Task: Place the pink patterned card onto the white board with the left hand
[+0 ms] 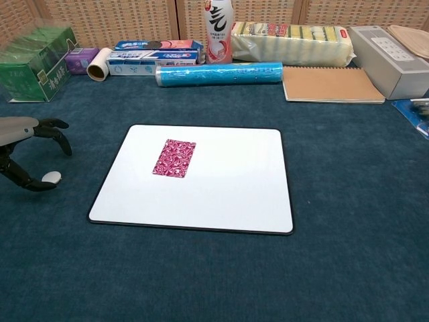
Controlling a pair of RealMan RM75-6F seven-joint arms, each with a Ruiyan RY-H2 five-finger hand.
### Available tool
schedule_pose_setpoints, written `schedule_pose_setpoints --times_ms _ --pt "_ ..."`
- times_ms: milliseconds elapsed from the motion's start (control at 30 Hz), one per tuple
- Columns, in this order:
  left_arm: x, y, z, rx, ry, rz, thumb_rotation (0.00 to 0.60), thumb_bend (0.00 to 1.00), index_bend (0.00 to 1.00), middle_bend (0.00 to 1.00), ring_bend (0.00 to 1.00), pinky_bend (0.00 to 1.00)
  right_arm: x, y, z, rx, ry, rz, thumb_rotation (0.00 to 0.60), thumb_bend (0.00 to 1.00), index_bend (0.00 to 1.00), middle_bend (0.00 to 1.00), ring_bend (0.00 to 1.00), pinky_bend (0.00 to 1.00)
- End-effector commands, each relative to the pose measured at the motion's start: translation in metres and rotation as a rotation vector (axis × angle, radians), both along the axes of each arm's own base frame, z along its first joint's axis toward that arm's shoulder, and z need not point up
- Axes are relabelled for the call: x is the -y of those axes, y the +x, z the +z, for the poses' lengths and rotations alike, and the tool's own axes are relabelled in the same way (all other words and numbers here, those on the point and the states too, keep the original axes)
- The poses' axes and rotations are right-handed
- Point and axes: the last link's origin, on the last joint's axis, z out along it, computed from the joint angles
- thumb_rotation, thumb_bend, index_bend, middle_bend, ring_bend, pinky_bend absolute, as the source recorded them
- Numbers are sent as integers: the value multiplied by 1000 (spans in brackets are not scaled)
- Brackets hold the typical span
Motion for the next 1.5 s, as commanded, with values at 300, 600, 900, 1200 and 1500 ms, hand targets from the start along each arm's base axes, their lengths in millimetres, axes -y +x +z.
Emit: schedule_pose_setpoints --times_ms 300,600,900,1200,1500 --pt "1 -2 -6 -19 16 -18 600 221 404 0 0 0 0 0 0 1 0 -1 600 67 175 0 0 0" --pt "3 -7 -8 -33 27 -5 600 221 418 0 0 0 1 -1 1 10 4 -4 600 68 175 0 0 0" --pt "3 -12 -7 -36 25 -2 600 225 456 0 0 0 0 -1 0 11 9 -2 600 67 175 0 0 0" --pt "2 -9 -8 -28 22 -17 600 270 516 0 0 3 1 -1 -1 9 9 -5 600 68 174 0 0 0" --pt "-1 0 -2 -1 28 -21 600 270 517 0 0 14 1 -1 -1 8 10 -6 600 67 174 0 0 0"
